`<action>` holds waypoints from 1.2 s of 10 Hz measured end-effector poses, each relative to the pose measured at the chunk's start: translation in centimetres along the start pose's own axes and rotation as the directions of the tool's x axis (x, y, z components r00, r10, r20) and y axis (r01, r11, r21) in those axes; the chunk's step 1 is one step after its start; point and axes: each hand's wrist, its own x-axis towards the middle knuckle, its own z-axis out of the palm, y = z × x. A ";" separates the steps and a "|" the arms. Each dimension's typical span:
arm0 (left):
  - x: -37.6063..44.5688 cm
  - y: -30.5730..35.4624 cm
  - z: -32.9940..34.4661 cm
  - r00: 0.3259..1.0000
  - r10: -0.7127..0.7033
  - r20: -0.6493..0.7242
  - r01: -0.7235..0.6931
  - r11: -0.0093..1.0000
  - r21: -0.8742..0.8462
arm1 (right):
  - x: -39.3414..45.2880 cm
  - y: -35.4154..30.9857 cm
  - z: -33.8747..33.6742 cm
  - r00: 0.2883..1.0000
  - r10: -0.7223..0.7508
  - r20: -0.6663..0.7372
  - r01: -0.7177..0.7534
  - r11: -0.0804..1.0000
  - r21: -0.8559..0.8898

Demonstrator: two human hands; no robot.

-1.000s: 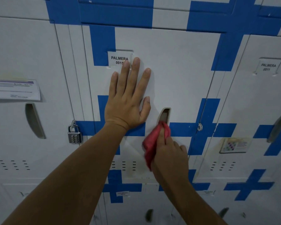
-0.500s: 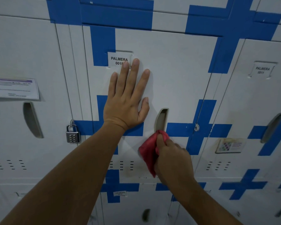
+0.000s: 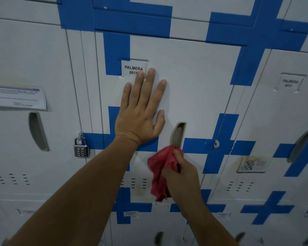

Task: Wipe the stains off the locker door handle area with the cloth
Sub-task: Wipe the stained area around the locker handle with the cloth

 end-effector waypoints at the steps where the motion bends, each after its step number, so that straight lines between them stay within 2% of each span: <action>1: 0.0 -0.1 0.0 1.000 -0.001 -0.007 0.001 1.000 -0.006 | 1.2 -2.2 -0.3 0.999 -0.047 0.004 0.045 0.967 0.252; 2: 0.0 -0.1 0.1 1.000 -0.001 -0.010 0.000 1.000 -0.011 | 1.7 -2.4 -0.2 0.989 -0.142 -0.043 0.147 0.979 0.142; 3: 0.0 -0.1 0.1 1.000 -0.001 -0.010 0.001 1.000 -0.004 | 0.7 0.6 -0.5 0.945 -0.322 0.051 0.298 0.788 -0.538; 4: 0.0 -0.1 0.1 1.000 0.001 -0.007 -0.001 1.000 -0.001 | 0.2 1.8 -0.6 0.973 -0.219 0.070 0.209 0.721 -0.660; 5: 0.0 -0.1 0.0 1.000 -0.001 -0.006 0.001 1.000 -0.007 | 1.3 0.1 -0.3 0.987 -0.159 -0.008 0.135 0.860 -0.492; 6: -0.1 -0.1 0.2 1.000 0.001 -0.021 -0.001 1.000 -0.005 | 2.2 -2.6 -0.6 0.979 -0.191 -0.073 0.192 0.981 0.016; 7: 0.0 -0.1 0.2 1.000 0.003 -0.019 -0.003 1.000 -0.014 | 2.4 -2.3 -0.6 0.926 -0.359 -0.114 0.347 0.931 -0.116; 8: 0.0 -0.1 0.2 1.000 0.002 -0.014 -0.002 1.000 -0.008 | 1.6 1.4 0.0 0.962 -0.272 0.015 0.243 0.832 -0.499; 9: -0.1 -0.1 0.2 1.000 0.004 -0.013 -0.004 1.000 -0.009 | 1.2 1.9 -0.4 0.983 -0.183 0.030 0.166 0.799 -0.578; 10: 0.0 -0.1 0.3 1.000 0.001 -0.011 -0.002 1.000 -0.020 | 2.1 -0.8 -0.8 0.960 -0.280 -0.007 0.263 0.909 -0.325; 11: -0.1 -0.1 0.3 1.000 0.003 -0.019 -0.003 1.000 -0.020 | 3.0 -2.1 -0.7 0.913 -0.396 -0.097 0.366 0.901 -0.234; 12: -0.1 -0.1 0.3 1.000 0.003 -0.023 -0.003 1.000 -0.023 | 2.0 1.3 -0.4 0.950 -0.313 -0.007 0.277 0.849 -0.450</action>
